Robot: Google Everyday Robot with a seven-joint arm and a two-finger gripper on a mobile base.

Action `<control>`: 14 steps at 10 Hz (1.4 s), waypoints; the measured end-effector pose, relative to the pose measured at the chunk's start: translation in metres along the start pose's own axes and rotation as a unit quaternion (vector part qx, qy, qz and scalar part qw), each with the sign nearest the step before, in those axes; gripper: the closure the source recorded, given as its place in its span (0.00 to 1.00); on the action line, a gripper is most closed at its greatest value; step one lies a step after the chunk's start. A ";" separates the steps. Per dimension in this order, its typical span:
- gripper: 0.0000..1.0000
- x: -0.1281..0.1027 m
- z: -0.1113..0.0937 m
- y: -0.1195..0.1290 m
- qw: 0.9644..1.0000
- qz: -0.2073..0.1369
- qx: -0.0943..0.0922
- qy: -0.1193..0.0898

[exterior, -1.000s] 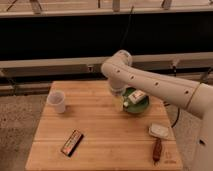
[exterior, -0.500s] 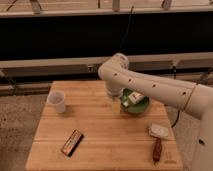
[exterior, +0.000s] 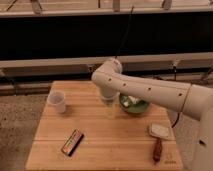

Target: Move the arm in a circular motion

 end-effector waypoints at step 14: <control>0.20 0.001 0.012 0.042 0.999 0.030 -0.015 -0.019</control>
